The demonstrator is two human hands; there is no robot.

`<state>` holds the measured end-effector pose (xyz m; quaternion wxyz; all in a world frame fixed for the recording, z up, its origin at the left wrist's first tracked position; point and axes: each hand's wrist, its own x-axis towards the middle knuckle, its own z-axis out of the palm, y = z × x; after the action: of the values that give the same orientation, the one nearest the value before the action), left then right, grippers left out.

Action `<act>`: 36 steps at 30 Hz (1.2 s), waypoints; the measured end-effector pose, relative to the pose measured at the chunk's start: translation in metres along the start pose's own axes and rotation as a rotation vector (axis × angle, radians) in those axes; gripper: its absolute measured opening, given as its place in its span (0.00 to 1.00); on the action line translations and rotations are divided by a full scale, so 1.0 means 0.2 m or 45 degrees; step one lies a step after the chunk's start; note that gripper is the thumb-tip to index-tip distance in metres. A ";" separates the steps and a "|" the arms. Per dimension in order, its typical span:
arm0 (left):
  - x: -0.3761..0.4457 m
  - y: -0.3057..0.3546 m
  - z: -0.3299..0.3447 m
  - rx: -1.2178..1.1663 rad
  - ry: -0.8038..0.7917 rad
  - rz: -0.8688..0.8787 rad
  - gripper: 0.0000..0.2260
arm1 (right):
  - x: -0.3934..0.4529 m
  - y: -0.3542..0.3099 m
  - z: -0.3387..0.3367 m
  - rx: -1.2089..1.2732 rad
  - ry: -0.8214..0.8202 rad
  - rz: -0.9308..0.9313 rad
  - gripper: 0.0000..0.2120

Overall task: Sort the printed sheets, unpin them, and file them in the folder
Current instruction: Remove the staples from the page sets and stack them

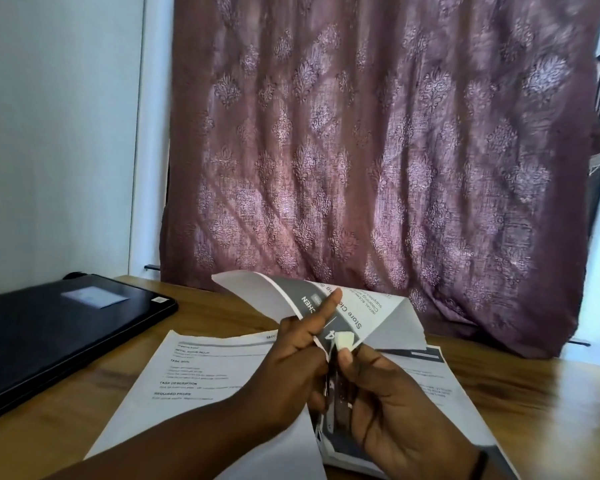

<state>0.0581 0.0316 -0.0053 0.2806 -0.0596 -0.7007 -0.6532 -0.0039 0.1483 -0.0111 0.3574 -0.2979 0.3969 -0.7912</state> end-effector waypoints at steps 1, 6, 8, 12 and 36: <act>0.00 0.00 0.00 -0.023 -0.026 0.001 0.31 | 0.00 0.00 0.00 -0.020 0.008 -0.003 0.35; 0.00 -0.01 -0.01 -0.086 -0.095 -0.022 0.31 | -0.01 -0.03 0.02 -0.180 0.096 -0.039 0.14; 0.00 -0.01 -0.01 -0.107 -0.103 -0.042 0.32 | -0.02 -0.04 0.03 -0.233 0.100 -0.031 0.09; -0.01 0.00 0.00 -0.153 -0.095 -0.038 0.30 | -0.01 -0.04 0.02 -0.244 0.163 -0.016 0.08; 0.16 0.20 -0.52 0.702 -0.273 -0.715 0.18 | -0.05 -0.51 -0.40 -0.679 0.425 0.102 0.25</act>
<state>0.0832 -0.0700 0.0442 0.0221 0.1437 -0.8639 -0.4823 -0.0923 0.2339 0.0321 0.2273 -0.2313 0.6549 -0.6826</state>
